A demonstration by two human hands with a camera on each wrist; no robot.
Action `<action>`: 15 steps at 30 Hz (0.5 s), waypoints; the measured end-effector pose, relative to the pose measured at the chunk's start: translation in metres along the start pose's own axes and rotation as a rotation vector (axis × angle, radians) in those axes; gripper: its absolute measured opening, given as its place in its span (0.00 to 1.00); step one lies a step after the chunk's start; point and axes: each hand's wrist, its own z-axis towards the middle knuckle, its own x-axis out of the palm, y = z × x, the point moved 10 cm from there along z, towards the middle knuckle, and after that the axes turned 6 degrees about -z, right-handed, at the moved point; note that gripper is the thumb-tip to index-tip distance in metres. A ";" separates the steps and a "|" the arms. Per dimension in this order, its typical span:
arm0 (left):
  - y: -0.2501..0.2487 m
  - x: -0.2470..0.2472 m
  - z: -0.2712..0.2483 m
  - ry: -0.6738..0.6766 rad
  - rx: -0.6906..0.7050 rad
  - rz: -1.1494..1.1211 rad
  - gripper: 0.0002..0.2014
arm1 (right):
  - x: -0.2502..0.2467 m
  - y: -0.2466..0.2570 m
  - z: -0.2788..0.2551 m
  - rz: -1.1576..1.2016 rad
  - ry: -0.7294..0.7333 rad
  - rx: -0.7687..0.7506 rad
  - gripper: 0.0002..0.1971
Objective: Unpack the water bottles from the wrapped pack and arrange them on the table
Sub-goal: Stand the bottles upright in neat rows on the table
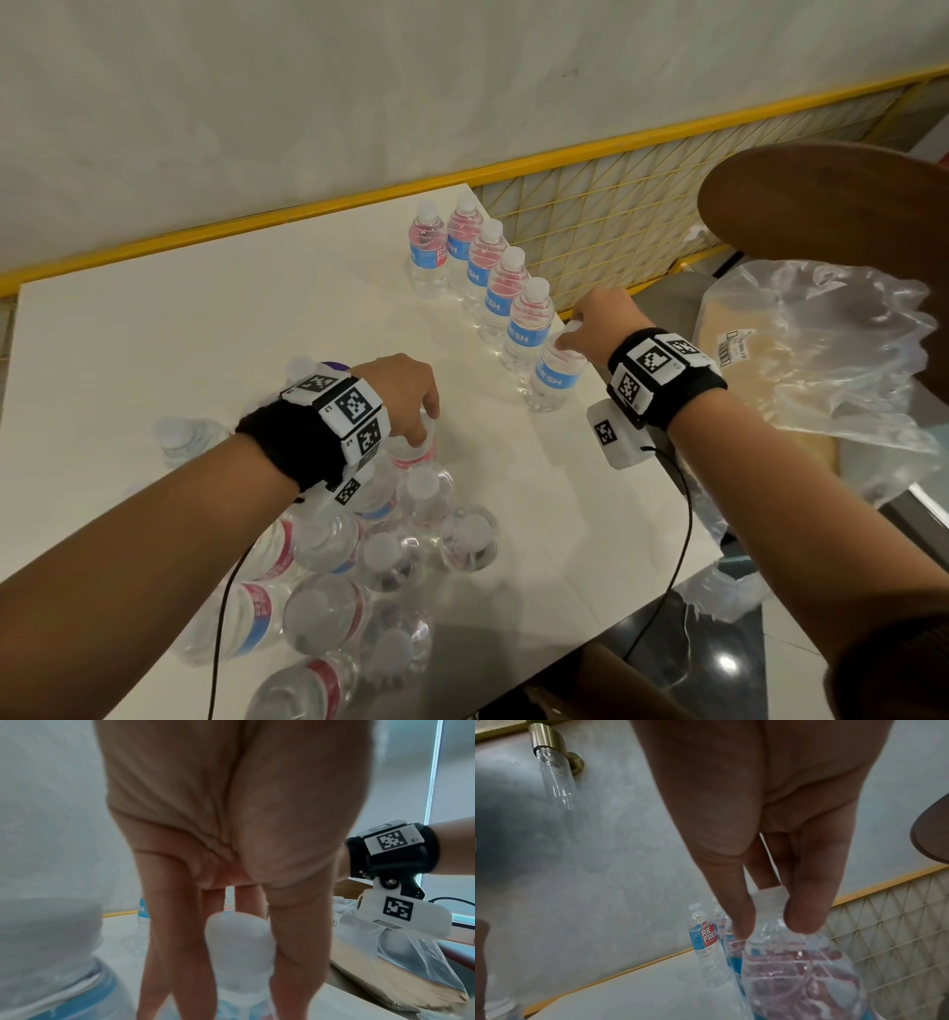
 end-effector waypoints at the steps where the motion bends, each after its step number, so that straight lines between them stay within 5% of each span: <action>1: 0.000 0.000 0.000 0.000 0.003 0.001 0.22 | 0.000 0.000 0.001 0.002 -0.005 0.010 0.15; 12: -0.012 -0.003 0.000 0.032 0.025 0.004 0.22 | 0.000 0.000 -0.013 0.050 0.000 0.070 0.21; 15: -0.026 -0.017 -0.002 0.002 0.067 -0.006 0.23 | -0.024 0.000 -0.044 0.143 -0.217 0.017 0.23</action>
